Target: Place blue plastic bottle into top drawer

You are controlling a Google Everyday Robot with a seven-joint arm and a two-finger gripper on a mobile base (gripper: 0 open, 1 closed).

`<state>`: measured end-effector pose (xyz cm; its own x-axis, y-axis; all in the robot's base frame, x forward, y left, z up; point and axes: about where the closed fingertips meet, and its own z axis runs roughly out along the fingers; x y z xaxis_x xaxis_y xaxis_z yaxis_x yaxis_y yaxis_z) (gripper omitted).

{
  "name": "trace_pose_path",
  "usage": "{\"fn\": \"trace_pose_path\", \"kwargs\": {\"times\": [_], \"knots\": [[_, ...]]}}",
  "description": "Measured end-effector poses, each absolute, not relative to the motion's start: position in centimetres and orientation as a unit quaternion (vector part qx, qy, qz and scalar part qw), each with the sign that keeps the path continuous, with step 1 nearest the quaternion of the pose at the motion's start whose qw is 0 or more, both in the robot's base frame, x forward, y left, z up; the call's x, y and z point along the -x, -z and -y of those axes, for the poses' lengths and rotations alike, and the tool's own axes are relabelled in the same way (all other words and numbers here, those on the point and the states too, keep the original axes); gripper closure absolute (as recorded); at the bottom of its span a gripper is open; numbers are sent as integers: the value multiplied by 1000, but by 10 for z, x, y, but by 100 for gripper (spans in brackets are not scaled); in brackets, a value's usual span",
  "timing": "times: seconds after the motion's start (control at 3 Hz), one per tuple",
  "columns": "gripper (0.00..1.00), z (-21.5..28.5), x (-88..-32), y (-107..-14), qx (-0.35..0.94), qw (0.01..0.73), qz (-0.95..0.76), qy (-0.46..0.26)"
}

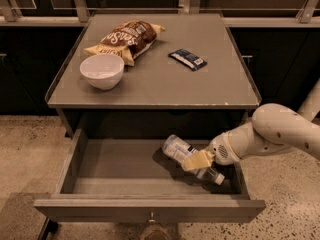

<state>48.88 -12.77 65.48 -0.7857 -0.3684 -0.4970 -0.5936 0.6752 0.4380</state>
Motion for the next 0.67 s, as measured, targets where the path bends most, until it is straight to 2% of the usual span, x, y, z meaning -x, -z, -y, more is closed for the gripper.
{"fn": "trace_pose_path", "kwargs": {"times": [0.33, 0.67], "knots": [[0, 128, -489, -655, 268, 187, -896, -301], [0, 128, -489, -655, 268, 187, -896, -301]]}}
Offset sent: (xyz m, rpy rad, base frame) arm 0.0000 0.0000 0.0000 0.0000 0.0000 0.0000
